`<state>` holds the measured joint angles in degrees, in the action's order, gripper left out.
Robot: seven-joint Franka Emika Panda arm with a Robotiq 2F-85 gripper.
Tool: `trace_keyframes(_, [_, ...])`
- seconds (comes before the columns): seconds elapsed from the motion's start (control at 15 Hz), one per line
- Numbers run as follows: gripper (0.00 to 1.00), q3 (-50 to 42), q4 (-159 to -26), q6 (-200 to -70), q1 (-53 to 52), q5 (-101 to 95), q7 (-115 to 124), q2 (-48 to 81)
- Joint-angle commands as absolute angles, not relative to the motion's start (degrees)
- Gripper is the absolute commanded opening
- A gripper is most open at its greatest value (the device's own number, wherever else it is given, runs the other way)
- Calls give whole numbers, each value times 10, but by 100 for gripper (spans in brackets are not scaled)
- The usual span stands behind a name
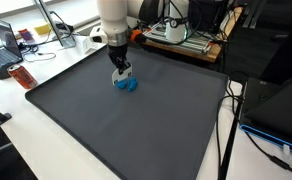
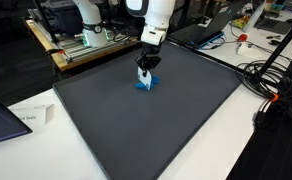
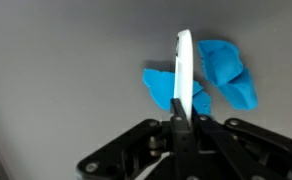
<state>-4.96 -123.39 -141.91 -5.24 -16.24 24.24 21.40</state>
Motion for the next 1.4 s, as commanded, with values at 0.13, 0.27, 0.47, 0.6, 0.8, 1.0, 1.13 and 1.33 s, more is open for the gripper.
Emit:
trace_keyframes(0.13, [1,-53,-1220,-1427,-50,-146,226,243])
trace_keyframes(0.27, [1,-53,-1216,-1428,-49,-143,224,251])
trace_keyframes(0.47, [4,-58,-1223,-1419,-58,-151,235,232])
trace_keyframes(0.6, [4,-58,-1220,-1419,-57,-147,231,237])
trace_keyframes(0.8, [4,-58,-1219,-1419,-56,-146,229,238])
trace_keyframes(1.0, [4,-58,-1219,-1419,-56,-145,229,238])
trace_keyframes(1.13, [1,-58,-1219,-1419,-56,-145,228,238])
trace_keyframes(1.33, [1,-57,-1216,-1418,-52,-141,220,248])
